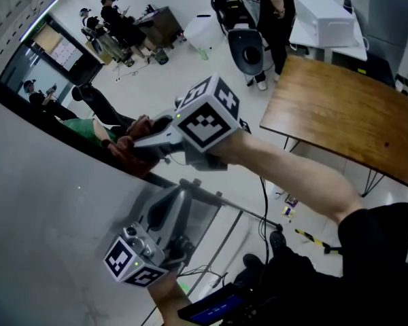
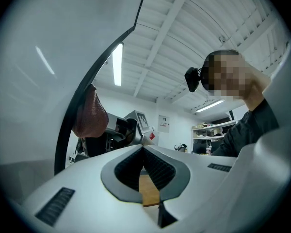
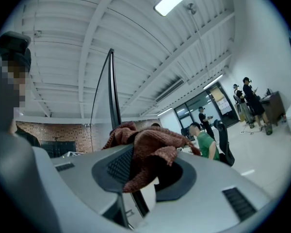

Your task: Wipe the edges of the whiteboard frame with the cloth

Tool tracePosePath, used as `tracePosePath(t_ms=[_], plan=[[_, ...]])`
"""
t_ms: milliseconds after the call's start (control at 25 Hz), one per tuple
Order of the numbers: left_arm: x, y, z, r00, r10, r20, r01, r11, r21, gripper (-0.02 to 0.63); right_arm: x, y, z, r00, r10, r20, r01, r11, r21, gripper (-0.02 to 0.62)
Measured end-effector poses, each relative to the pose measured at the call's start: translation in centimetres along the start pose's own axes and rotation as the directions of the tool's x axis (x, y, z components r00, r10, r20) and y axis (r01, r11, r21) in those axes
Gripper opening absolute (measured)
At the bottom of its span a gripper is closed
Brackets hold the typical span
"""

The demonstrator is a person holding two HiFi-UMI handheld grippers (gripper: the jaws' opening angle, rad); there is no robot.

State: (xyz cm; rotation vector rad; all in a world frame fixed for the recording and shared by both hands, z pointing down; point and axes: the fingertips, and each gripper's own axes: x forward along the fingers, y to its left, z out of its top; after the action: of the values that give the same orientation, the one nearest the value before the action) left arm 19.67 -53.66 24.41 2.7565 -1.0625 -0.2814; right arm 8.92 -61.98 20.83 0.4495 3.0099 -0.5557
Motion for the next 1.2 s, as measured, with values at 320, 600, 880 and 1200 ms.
tracePosePath(t_ms=[320,600,880,1200], plan=[[-1.4,0.0,-1.8,0.999,-0.043,-0.011,0.042,0.999,-0.031,-0.009,-0.5,-1.2,-2.5,0.997,-0.076,-0.005,0.076,0.997,0.03,0.124],[-6.1,-1.3,-5.1,0.996,-0.08,-0.04,0.079,0.997,-0.028,-0.009,0.5,-1.1,-6.9,0.983,-0.185,0.002,0.185,0.982,0.042,0.124],[-7.4,-2.6,-6.7,0.987,-0.147,-0.068,0.145,0.989,-0.031,-0.009,-1.2,-2.1,-9.2,0.937,-0.349,-0.002,0.348,0.934,0.075,0.124],[-9.4,-3.4,-9.3,0.974,-0.199,-0.111,0.193,0.979,-0.066,-0.009,-1.7,-3.6,-12.8,0.862,-0.507,-0.009,0.505,0.858,0.096,0.124]])
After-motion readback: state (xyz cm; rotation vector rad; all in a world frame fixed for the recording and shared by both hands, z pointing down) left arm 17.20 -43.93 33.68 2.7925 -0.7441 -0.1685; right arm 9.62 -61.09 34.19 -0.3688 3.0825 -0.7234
